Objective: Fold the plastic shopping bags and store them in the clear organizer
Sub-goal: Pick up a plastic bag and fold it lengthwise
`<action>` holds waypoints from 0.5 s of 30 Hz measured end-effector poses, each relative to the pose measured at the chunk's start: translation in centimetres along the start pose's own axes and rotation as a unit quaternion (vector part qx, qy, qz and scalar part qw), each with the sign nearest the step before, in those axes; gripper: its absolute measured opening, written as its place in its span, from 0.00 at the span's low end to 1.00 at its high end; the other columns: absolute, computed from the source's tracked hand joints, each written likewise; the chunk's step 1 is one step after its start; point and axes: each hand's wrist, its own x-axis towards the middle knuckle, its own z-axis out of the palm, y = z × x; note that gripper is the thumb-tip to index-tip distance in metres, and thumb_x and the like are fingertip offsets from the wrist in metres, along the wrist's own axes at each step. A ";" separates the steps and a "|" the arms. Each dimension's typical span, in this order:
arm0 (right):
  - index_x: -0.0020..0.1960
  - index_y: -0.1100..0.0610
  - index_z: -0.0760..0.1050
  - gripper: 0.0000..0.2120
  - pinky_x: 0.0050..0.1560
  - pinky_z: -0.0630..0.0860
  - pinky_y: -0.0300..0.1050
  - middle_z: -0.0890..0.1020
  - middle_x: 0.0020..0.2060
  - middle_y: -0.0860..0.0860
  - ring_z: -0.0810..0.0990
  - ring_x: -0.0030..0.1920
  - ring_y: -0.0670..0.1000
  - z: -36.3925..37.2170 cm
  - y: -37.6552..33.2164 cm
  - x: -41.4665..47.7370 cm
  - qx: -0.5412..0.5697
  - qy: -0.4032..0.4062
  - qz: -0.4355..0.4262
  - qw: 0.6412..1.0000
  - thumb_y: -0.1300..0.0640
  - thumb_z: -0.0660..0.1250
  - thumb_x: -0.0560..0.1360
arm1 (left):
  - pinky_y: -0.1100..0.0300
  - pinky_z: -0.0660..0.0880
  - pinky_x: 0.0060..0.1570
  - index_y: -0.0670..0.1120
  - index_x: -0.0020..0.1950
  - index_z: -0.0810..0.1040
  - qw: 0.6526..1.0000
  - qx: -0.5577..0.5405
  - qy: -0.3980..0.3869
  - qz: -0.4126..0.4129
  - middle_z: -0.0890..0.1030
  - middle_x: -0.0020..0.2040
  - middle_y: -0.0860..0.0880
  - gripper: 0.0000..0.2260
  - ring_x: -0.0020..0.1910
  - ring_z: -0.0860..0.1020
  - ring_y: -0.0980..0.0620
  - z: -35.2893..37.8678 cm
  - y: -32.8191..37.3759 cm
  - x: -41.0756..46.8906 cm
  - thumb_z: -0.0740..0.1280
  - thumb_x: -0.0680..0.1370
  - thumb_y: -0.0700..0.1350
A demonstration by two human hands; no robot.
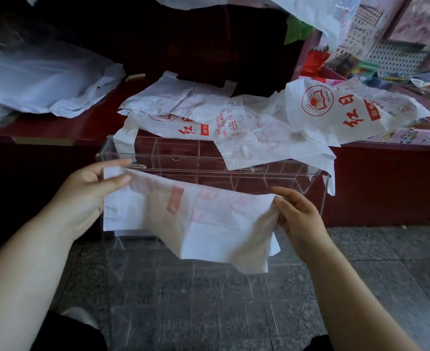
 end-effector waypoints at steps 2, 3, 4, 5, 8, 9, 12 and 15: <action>0.40 0.52 0.78 0.13 0.34 0.69 0.41 0.76 0.33 0.53 0.72 0.35 0.51 0.4 0.1 -0.2 0.014 0.019 -0.004 1.000 0.65 0.60 0.77 | 0.63 0.75 0.44 0.48 0.43 0.78 1.000 0.014 0.017 -0.020 0.82 0.31 0.56 0.05 0.40 0.79 0.55 0.7 -0.6 -0.2 0.63 0.75 0.41; 0.38 0.52 0.78 0.14 0.31 0.68 0.39 0.77 0.31 0.52 0.72 0.32 0.50 0.5 0.1 -0.2 0.024 0.028 -0.002 0.999 0.64 0.60 0.77 | 0.58 0.73 0.51 0.47 0.41 0.78 0.999 0.020 0.027 -0.032 0.82 0.32 0.54 0.04 0.43 0.78 0.52 1.0 -0.8 -0.2 0.64 0.74 0.44; 0.37 0.52 0.77 0.14 0.29 0.68 0.38 0.78 0.28 0.49 0.73 0.30 0.47 0.6 0.1 -0.2 0.033 0.033 0.002 0.999 0.64 0.60 0.77 | 0.55 0.71 0.55 0.46 0.40 0.78 0.998 0.029 0.033 -0.040 0.82 0.33 0.52 0.04 0.45 0.77 0.49 1.2 -1.0 -0.2 0.65 0.73 0.44; 0.37 0.53 0.77 0.14 0.27 0.69 0.37 0.78 0.26 0.47 0.73 0.27 0.45 0.6 0.1 -0.2 0.036 0.038 0.006 0.999 0.64 0.59 0.77 | 0.54 0.70 0.56 0.46 0.39 0.78 0.997 0.041 0.036 -0.045 0.82 0.32 0.52 0.04 0.45 0.77 0.49 1.4 -1.1 -0.3 0.66 0.73 0.43; 0.40 0.53 0.76 0.13 0.31 0.71 0.41 0.76 0.30 0.49 0.73 0.31 0.47 0.2 0.1 0.1 -0.022 0.051 0.014 0.998 0.65 0.59 0.78 | 0.62 0.74 0.43 0.47 0.39 0.78 0.996 0.070 0.035 -0.032 0.81 0.27 0.57 0.04 0.35 0.79 0.55 1.4 -0.9 -0.3 0.67 0.73 0.39; 0.42 0.55 0.77 0.11 0.33 0.72 0.41 0.75 0.33 0.49 0.73 0.33 0.47 0.1 0.0 0.1 -0.061 0.052 0.010 0.997 0.64 0.59 0.78 | 0.64 0.75 0.38 0.47 0.39 0.78 0.996 0.076 0.038 -0.020 0.81 0.27 0.58 0.05 0.32 0.79 0.59 1.3 -0.7 -0.3 0.67 0.73 0.38; 0.50 0.57 0.75 0.04 0.37 0.73 0.31 0.76 0.38 0.44 0.74 0.38 0.41 -0.2 -0.5 -0.3 -0.174 0.054 -0.071 0.981 0.61 0.62 0.76 | 0.66 0.73 0.33 0.50 0.38 0.78 0.989 0.133 0.051 0.027 0.79 0.26 0.61 0.08 0.28 0.77 0.67 1.0 0.2 -0.7 0.69 0.71 0.37; 0.53 0.52 0.74 0.10 0.48 0.74 0.35 0.74 0.44 0.37 0.76 0.47 0.45 0.6 -1.3 -1.9 -0.278 0.026 -0.179 0.943 0.52 0.67 0.73 | 0.69 0.70 0.27 0.52 0.33 0.81 0.976 0.204 0.012 0.073 0.82 0.29 0.52 0.11 0.30 0.78 0.60 1.6 1.5 -1.9 0.72 0.69 0.36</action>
